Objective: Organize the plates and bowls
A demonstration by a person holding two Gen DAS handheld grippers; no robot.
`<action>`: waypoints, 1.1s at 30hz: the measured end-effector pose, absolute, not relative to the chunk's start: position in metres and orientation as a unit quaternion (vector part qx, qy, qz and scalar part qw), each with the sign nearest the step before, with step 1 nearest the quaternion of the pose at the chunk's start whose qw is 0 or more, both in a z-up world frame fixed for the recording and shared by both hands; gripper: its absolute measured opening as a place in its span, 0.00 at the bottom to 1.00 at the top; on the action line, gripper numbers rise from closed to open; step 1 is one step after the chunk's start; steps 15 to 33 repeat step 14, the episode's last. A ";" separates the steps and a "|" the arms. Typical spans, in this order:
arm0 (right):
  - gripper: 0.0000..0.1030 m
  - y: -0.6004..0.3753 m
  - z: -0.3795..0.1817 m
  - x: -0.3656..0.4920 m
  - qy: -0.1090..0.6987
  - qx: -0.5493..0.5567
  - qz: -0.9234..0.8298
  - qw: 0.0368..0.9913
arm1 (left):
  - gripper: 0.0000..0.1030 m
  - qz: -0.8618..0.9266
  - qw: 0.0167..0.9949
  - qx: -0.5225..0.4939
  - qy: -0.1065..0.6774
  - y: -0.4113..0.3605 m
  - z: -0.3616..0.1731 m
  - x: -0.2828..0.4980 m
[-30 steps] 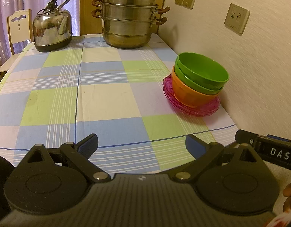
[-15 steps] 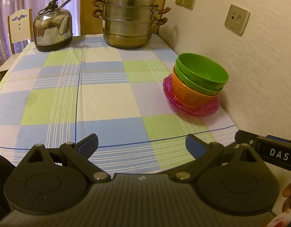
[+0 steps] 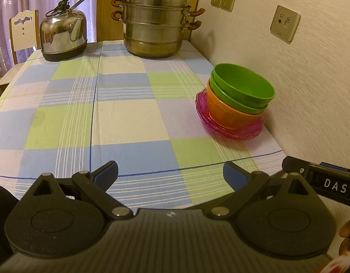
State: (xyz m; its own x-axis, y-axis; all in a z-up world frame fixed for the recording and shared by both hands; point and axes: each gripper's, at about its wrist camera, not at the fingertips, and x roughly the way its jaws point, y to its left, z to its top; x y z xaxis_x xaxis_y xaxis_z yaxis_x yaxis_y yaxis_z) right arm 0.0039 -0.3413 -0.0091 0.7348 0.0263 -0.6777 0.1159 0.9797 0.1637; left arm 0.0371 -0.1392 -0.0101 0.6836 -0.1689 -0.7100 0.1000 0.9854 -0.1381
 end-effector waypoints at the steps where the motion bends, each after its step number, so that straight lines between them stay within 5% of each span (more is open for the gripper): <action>1: 0.79 -0.341 -0.009 0.004 0.363 0.098 -0.024 0.926 | 0.95 -0.074 0.916 -0.044 0.391 -0.139 -0.010 0.037; 33: 0.79 -0.341 -0.009 0.003 0.363 0.098 -0.024 0.926 | 0.96 -0.077 0.920 -0.043 0.381 -0.141 -0.010 0.035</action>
